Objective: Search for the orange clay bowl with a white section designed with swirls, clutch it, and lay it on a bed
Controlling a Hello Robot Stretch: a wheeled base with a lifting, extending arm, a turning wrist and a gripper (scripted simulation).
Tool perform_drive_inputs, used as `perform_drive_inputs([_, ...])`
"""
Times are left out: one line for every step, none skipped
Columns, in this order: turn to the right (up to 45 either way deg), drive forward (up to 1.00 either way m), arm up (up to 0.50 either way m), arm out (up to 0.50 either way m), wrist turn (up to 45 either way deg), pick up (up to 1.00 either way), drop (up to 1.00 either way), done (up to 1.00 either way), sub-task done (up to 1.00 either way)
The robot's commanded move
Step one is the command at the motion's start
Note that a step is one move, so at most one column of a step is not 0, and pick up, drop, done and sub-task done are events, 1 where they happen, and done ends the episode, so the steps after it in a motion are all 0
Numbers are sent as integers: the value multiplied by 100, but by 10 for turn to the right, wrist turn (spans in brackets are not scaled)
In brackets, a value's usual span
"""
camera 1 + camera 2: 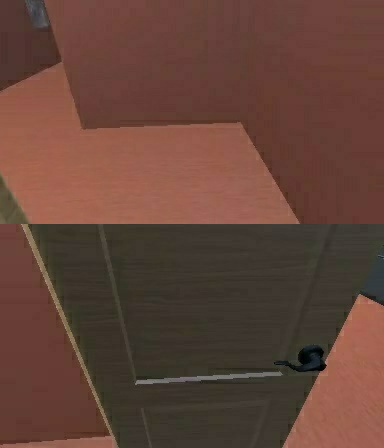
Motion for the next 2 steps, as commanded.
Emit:
perform_drive_inputs([-30, 0, 0, 0, 0, 0, 0, 0, 0])
perform_drive_inputs([240, 0, 0, 0, 0, 0, 0, 0, 0])
